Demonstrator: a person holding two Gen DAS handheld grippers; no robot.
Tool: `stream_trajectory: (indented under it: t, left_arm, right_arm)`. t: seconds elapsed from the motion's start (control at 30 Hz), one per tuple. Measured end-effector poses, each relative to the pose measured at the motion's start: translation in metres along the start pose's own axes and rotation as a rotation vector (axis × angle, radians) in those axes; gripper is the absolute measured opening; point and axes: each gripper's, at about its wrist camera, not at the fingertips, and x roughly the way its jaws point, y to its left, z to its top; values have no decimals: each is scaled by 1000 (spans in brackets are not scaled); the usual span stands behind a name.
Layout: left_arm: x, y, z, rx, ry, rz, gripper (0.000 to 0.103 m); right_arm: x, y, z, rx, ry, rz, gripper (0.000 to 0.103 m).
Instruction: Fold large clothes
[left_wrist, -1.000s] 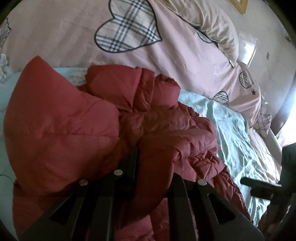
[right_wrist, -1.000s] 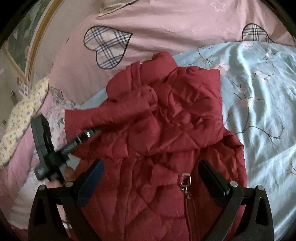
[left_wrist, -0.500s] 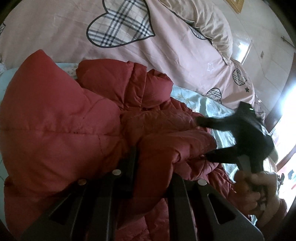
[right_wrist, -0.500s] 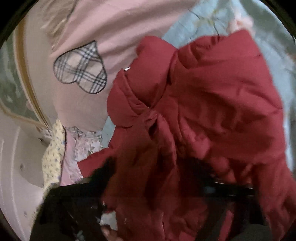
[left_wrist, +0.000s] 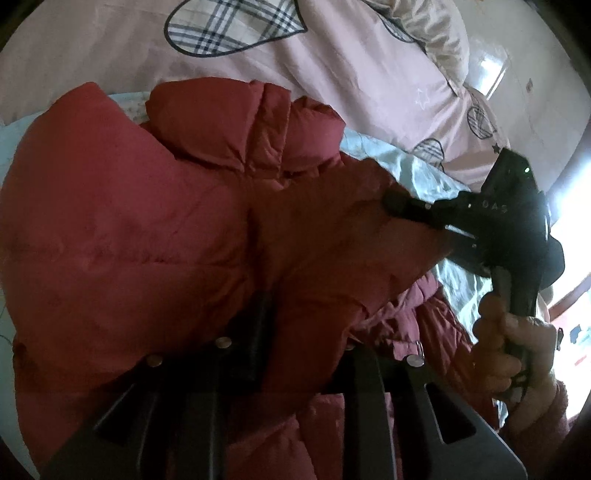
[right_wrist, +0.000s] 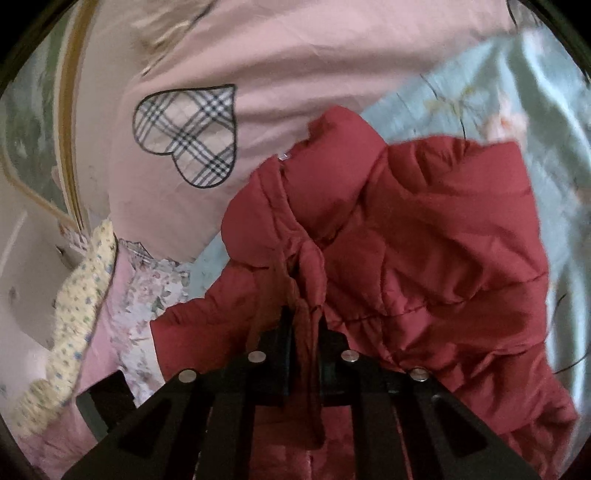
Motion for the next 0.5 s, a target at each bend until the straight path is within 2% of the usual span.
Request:
stream_trajectory:
  t: [0.03,0.07,0.1,0.13,0.17,0.27,0.37,0.5]
  left_arm:
    - [-2,-2,-1,12,5,0,21]
    - [-3,-3,-2,23,10,0,31]
    - [-5,-4,-4,31,13,-6,56]
    - [-8,-5,-5,40,14,-11,71]
    - [-12,-7,-7,52,3,4,91]
    - [-26,-10,-10,95,-61,74,91]
    - [-32,2,-7,66,-74,67,91]
    - [-39,29,8,19,-122,112,91]
  right_arm:
    - [-4,3,-2,-19,-12,-11,9]
    - [-7,4,-3,-34,-26,-25,8]
    - [-11,4,-4,-45,-41,-41,8]
    - [-15,4,-5,-54,-58,-55,8]
    - [-21,2,-5,-56,-83,-66,8]
    - [-34,-7,-3,-41,-120,-78,7]
    - [-44,-14,-4,-57,-141,-111,7]
    - [-45,-27,-11,-89,-134,-177,7]
